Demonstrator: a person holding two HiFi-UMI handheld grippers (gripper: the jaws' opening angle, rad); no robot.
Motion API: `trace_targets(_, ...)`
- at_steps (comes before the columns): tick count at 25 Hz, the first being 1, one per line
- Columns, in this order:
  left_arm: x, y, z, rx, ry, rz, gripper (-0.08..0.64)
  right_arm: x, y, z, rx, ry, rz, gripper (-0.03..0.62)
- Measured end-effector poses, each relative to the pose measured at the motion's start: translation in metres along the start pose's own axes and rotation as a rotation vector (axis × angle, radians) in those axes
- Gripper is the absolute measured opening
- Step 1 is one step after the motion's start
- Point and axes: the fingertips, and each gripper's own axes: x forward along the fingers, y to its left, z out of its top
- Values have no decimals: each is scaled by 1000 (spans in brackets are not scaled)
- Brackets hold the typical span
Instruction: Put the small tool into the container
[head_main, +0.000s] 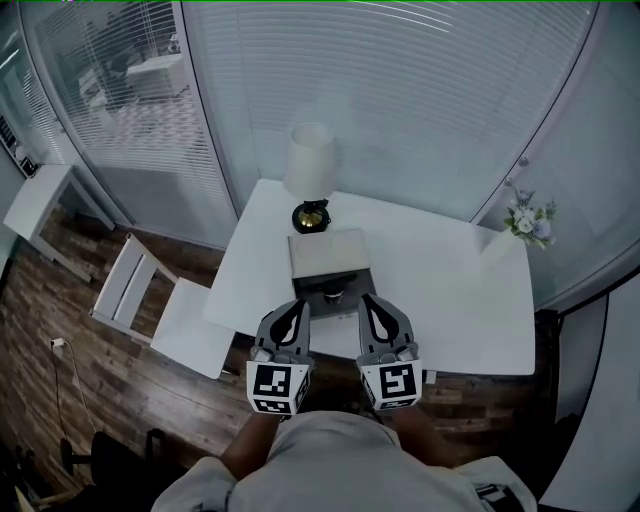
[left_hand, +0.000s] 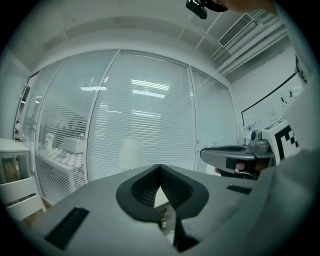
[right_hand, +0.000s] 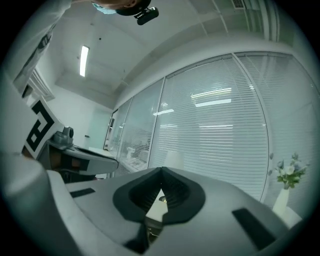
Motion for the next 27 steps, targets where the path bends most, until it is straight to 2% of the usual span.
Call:
trace_targets(4, -3, -7, -2, -12, -16, 38, 23, -10, -10, -6, 32, 3, 5, 25)
trace_targets(10, -4, -10, 0, -10, -25, 53, 23, -17, -24, -12, 58, 11, -9, 25)
trace_targets(27, -8, -7, -11, -14, 0, 67, 23, -18, -9, -19, 51, 38, 21, 25)
